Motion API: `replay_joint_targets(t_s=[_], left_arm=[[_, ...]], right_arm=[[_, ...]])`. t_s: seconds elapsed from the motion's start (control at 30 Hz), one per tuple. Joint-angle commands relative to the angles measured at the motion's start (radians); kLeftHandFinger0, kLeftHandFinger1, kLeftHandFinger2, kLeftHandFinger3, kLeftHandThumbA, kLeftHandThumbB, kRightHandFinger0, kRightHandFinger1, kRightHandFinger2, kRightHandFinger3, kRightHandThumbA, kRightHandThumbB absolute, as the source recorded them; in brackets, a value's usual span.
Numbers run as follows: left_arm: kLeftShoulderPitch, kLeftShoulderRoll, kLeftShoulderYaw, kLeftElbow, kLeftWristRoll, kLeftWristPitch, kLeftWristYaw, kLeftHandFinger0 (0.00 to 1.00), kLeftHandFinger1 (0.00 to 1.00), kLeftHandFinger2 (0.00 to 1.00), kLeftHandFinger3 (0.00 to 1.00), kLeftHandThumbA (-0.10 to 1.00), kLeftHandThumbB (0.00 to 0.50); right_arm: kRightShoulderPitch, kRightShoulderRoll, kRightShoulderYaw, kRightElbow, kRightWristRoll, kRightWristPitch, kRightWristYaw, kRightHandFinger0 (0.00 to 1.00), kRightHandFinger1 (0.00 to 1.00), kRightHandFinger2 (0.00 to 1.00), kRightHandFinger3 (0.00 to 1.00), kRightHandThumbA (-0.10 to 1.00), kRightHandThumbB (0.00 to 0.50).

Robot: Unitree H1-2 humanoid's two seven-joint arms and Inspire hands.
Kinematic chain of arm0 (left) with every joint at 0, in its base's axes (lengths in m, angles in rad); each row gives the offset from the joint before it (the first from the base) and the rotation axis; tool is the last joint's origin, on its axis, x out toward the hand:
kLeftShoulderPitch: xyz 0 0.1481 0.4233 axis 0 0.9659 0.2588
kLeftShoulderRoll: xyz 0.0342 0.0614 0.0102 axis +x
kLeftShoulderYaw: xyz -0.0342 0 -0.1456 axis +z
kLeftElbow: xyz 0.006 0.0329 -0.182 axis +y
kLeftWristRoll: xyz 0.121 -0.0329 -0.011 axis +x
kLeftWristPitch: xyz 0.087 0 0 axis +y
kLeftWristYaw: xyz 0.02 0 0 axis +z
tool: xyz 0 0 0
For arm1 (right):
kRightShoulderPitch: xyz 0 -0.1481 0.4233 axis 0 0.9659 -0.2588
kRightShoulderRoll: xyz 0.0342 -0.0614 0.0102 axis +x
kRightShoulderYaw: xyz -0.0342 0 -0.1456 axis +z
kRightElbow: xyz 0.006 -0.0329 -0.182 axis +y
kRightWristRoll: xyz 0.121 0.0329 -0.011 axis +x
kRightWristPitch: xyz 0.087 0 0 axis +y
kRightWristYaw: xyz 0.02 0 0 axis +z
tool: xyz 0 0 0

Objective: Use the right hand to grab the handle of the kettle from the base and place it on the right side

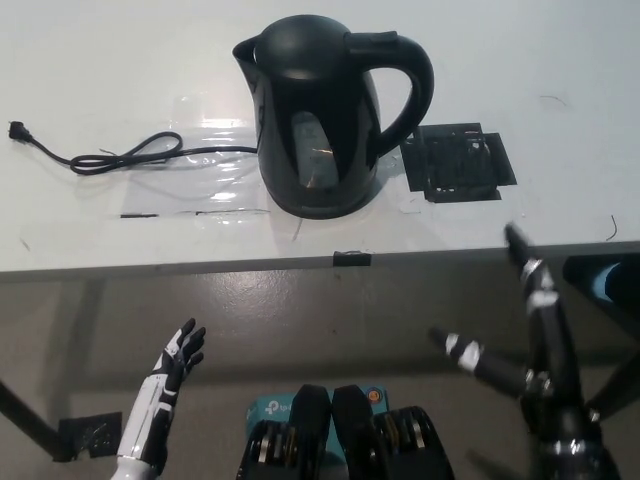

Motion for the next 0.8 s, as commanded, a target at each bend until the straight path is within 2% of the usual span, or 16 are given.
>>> replay_joint_targets(t_s=[0.0, 0.1, 0.13, 0.23, 0.33, 0.43, 0.57, 0.77], left_arm=[[-0.007, 0.0, -0.007, -0.033, -0.015, -0.055, -0.019, 1.0, 1.0, 1.0, 1.0, 1.0, 0.5], [-0.004, -0.002, -0.009, -0.036, -0.007, -0.055, -0.015, 1.0, 1.0, 1.0, 1.0, 1.0, 0.5], [-0.004, -0.002, -0.008, -0.037, -0.001, -0.055, -0.011, 1.0, 1.0, 1.0, 1.0, 1.0, 0.5], [-0.002, -0.001, -0.008, -0.034, -0.004, -0.055, -0.013, 1.0, 1.0, 1.0, 1.0, 1.0, 0.5], [-0.007, 0.0, -0.008, -0.026, -0.009, -0.055, -0.016, 1.0, 1.0, 1.0, 1.0, 1.0, 0.5], [-0.008, 0.001, -0.006, -0.023, -0.016, -0.055, -0.02, 1.0, 1.0, 1.0, 1.0, 1.0, 0.5], [-0.005, 0.005, -0.006, -0.023, -0.018, -0.055, -0.025, 1.0, 1.0, 1.0, 1.0, 1.0, 0.5], [-0.004, 0.009, -0.006, -0.03, -0.009, -0.055, -0.026, 1.0, 1.0, 1.0, 1.0, 1.0, 0.5]], right_arm=[[-0.13, 0.022, -0.04, -0.051, -0.05, 0.057, -0.028, 1.0, 1.0, 1.0, 1.0, 1.0, 0.247], [-0.23, 0.031, -0.062, -0.012, -0.052, 0.106, -0.029, 1.0, 1.0, 1.0, 1.0, 1.0, 0.24], [-0.264, 0.035, -0.069, 0.008, -0.071, 0.131, -0.039, 1.0, 1.0, 1.0, 1.0, 1.0, 0.26], [-0.361, 0.031, -0.078, 0.078, -0.106, 0.163, -0.053, 1.0, 1.0, 1.0, 1.0, 0.99, 0.222], [-0.453, 0.026, -0.09, 0.158, -0.093, 0.19, -0.056, 1.0, 1.0, 1.0, 1.0, 0.89, 0.207], [-0.556, 0.018, -0.091, 0.293, -0.096, 0.19, -0.072, 1.0, 1.0, 1.0, 1.0, 0.86, 0.186], [-0.657, 0.011, -0.084, 0.454, -0.098, 0.176, -0.095, 1.0, 1.0, 1.0, 1.0, 0.82, 0.2], [-0.752, 0.006, -0.072, 0.611, -0.104, 0.19, -0.119, 1.0, 1.0, 1.0, 1.0, 0.87, 0.22]])
